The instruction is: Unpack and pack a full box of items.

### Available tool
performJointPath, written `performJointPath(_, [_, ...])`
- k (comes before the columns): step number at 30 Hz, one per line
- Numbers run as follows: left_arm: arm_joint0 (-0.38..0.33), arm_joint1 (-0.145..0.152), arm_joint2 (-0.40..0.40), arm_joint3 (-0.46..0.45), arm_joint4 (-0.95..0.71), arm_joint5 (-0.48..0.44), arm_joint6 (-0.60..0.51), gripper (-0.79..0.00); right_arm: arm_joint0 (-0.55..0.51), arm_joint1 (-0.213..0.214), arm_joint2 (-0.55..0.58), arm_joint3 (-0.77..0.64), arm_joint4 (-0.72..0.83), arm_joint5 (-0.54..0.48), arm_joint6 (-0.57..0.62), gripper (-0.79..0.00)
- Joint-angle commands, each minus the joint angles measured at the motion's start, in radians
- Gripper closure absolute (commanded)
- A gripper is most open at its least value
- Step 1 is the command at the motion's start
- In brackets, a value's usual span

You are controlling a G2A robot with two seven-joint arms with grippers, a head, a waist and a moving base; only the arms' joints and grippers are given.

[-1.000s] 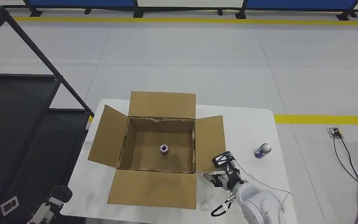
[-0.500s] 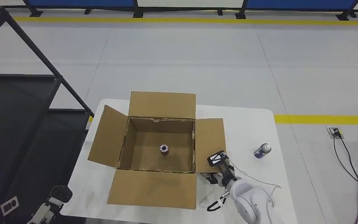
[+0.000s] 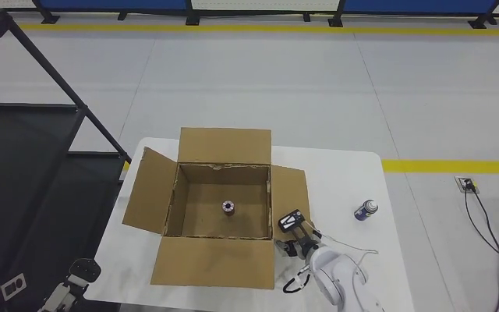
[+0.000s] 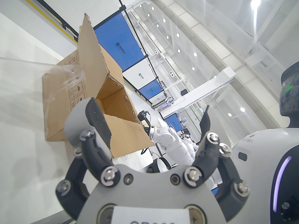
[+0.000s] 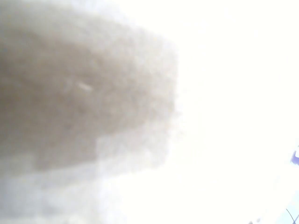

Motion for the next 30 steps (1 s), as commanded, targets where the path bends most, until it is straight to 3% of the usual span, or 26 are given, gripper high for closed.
performJointPath(1, [0.0, 0.0, 0.0, 0.0, 0.0, 0.0, 0.0, -0.785, 0.01, 0.0, -0.004, 0.013, 0.0, 0.005, 0.007, -0.73])
performJointPath(3, [0.0, 0.0, 0.0, 0.0, 0.0, 0.0, 0.0, -0.785, 0.022, -0.001, -0.013, 0.025, -0.003, 0.011, 0.017, -0.708])
performJointPath(4, [0.0, 0.0, 0.0, 0.0, 0.0, 0.0, 0.0, -0.785, 0.026, -0.001, -0.017, 0.03, -0.003, 0.012, 0.02, -0.659])
performJointPath(8, [0.0, 0.0, 0.0, 0.0, 0.0, 0.0, 0.0, -0.785, 0.036, -0.001, -0.025, 0.039, -0.01, 0.022, 0.033, -0.354])
performJointPath(10, [0.0, 0.0, 0.0, 0.0, 0.0, 0.0, 0.0, -0.785, 0.038, -0.001, -0.028, 0.037, -0.012, 0.033, 0.036, -0.302])
performJointPath(16, [0.0, 0.0, 0.0, 0.0, 0.0, 0.0, 0.0, -0.785, 0.024, 0.001, -0.023, 0.003, -0.04, 0.079, 0.043, -0.262])
performJointPath(21, [0.0, 0.0, 0.0, 0.0, 0.0, 0.0, 0.0, -0.785, -0.014, 0.008, -0.002, -0.063, -0.062, 0.101, 0.04, 0.0])
performJointPath(30, [0.0, 0.0, 0.0, 0.0, 0.0, 0.0, 0.0, -0.785, -0.086, 0.02, 0.044, -0.168, -0.064, 0.092, 0.037, 0.0])
